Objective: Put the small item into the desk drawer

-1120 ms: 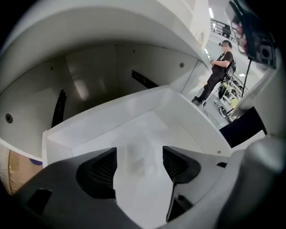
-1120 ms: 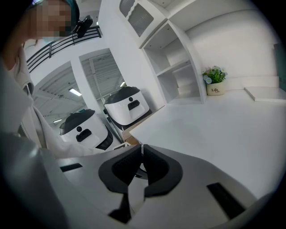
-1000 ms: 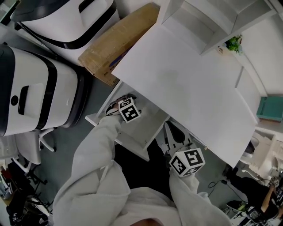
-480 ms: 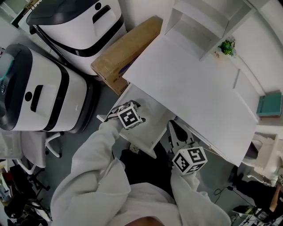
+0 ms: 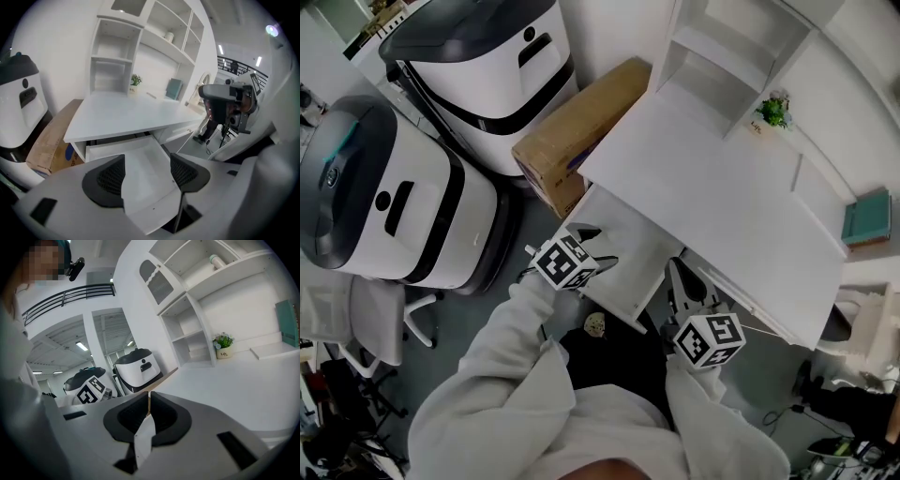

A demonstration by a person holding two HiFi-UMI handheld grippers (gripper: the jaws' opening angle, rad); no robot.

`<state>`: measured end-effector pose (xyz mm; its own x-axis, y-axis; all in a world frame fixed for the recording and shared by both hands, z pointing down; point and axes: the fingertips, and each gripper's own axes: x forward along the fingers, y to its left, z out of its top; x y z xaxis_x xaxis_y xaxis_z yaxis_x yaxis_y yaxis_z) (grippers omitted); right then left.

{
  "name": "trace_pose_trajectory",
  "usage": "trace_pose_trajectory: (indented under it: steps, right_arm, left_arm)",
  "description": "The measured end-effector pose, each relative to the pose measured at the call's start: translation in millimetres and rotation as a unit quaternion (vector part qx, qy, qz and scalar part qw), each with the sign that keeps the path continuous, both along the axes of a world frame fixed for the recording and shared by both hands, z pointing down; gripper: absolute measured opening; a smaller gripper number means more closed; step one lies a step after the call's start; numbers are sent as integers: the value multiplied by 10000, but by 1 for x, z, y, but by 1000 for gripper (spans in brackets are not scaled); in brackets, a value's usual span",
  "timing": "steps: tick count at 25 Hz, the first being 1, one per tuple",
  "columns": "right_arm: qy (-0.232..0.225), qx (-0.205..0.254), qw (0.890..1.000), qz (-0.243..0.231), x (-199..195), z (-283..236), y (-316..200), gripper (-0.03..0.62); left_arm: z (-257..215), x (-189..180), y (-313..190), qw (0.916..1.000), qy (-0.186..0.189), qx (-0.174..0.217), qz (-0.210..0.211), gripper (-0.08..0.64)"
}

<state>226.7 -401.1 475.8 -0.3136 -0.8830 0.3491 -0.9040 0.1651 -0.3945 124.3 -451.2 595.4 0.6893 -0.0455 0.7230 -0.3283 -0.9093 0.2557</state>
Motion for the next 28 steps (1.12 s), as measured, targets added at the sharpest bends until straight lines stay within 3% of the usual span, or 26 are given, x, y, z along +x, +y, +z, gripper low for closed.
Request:
trace_pose_trajectory:
  steps: [10,16,18,22,28]
  right_arm:
    - [96,183,9998,82,-22,-11,16,38]
    - [238,264,9994,36,-33,-16,20,38]
    - [295,321,9991,-13,-38,-19,19,38]
    - [517,443,9976,-111,-49,-29,17,38]
    - [867,700,9936,-201,-55,-47,18,38]
  left_arm:
    - [-37,-39,38,9937,809,-45,-777,313]
    - [-78,-65,37,9794,1350,494,-1420,281]
    - [-92,-78,30,9701,1497,829,-1724,256]
    - [-121,-107,18,9425,1840,1418,-2401,128]
    - [-156,-142,14,9043,2125,2171,-3001,23]
